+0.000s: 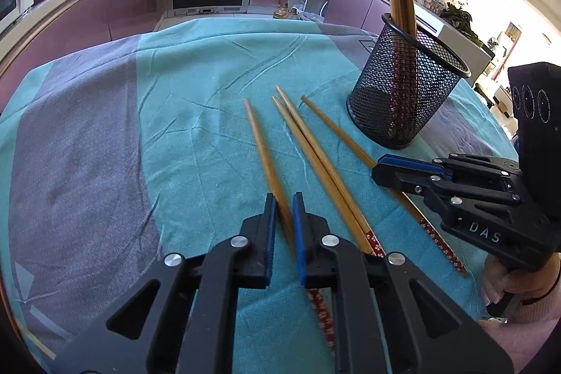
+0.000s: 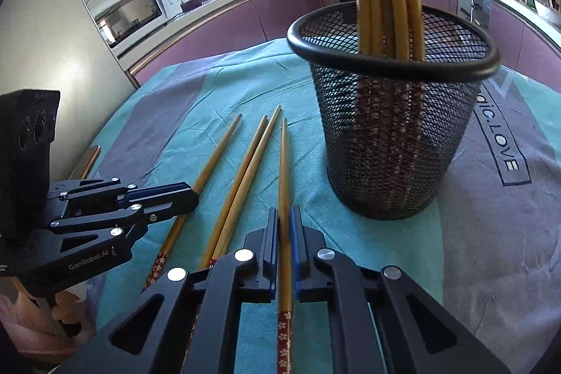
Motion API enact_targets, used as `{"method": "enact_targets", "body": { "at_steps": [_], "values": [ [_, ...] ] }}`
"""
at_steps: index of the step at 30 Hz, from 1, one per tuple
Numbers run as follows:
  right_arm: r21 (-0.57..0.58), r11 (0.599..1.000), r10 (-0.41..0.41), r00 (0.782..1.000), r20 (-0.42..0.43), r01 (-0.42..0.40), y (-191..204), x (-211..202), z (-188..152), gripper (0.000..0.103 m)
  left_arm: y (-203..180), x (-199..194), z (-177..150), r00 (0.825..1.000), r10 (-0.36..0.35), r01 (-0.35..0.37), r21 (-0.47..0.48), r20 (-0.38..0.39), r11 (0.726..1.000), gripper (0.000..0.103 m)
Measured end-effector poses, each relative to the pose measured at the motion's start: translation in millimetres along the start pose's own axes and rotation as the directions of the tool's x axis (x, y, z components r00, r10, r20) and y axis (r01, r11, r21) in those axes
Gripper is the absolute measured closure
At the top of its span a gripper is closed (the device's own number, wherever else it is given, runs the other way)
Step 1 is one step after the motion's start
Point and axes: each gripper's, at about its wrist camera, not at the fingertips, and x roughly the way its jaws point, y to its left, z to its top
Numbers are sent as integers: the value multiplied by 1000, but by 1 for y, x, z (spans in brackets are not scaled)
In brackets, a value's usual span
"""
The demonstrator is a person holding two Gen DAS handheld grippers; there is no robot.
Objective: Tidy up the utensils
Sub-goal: 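Grasp a chopstick with the left tool while the right tool grasps another, then lift both held chopsticks upright and carry them over the mesh cup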
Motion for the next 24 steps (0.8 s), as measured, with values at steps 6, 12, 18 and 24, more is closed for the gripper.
{"method": "enact_targets", "body": {
  "at_steps": [6, 12, 18, 24],
  "values": [
    [-37, 998, 42, 999, 17, -42, 7, -9, -1, 97, 0, -10, -6, 1000, -18, 18, 7, 19, 1000, 96],
    [-74, 995, 69, 998, -14, -70, 15, -6, -2, 97, -6, -12, -11, 1000, -28, 28, 32, 12, 999, 96],
    [-93, 995, 44, 998, -43, -48, 18, 1, -4, 96, -10, -7, -11, 1000, -29, 29, 54, -7, 998, 95],
    [-99, 994, 34, 998, -46, -39, 17, 6, -4, 94, -11, 2, -6, 999, -28, 30, 70, -29, 997, 90]
  ]
}}
